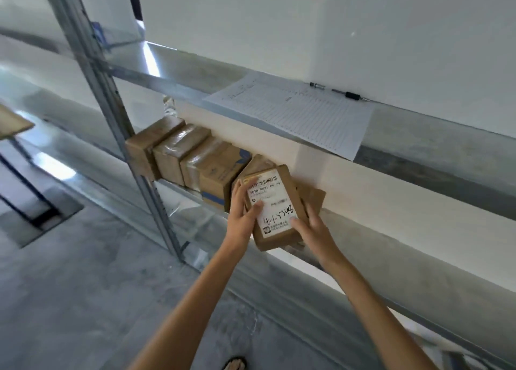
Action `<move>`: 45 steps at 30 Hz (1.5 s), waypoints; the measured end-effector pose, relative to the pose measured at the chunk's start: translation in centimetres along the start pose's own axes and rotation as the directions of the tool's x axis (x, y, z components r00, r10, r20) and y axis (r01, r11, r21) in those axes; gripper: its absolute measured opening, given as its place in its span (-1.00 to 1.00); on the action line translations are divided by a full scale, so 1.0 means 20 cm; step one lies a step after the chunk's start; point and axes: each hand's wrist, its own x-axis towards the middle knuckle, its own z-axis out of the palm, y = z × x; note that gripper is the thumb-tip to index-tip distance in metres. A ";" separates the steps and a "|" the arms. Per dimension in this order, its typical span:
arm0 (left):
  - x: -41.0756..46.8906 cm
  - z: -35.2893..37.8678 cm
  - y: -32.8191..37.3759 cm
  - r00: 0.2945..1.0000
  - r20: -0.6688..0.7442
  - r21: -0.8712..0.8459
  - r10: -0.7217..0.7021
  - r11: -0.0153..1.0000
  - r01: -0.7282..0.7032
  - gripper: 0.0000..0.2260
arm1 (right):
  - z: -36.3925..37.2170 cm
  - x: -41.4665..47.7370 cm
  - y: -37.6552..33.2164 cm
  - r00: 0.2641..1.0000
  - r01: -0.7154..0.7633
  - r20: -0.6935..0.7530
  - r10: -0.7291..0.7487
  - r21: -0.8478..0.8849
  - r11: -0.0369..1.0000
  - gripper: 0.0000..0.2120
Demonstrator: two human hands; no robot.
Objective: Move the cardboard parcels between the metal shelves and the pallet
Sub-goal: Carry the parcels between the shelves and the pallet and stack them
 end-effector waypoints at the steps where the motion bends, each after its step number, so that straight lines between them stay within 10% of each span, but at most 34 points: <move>1: -0.02 -0.06 0.00 0.999 -0.046 -0.021 -0.007 1.000 0.006 -0.61 | 0.04 0.02 -0.03 0.998 0.013 0.069 -0.014 0.019 1.000 -0.61; 11: -0.16 -0.76 0.26 0.922 -0.371 -0.070 0.110 0.987 -0.146 -0.68 | 0.57 0.24 -0.56 0.775 0.376 0.579 -0.254 -0.099 0.921 -0.28; 22: -0.34 -1.64 0.47 0.778 -0.557 0.204 0.291 0.956 -0.211 -0.56 | 1.69 0.22 -0.91 0.432 0.848 0.556 -0.710 0.016 0.529 -0.43; 45: -0.52 -2.97 0.43 0.646 -0.635 0.589 0.423 0.806 0.051 -0.60 | 3.17 0.32 -1.08 0.362 0.735 0.555 -0.749 0.324 0.595 -0.50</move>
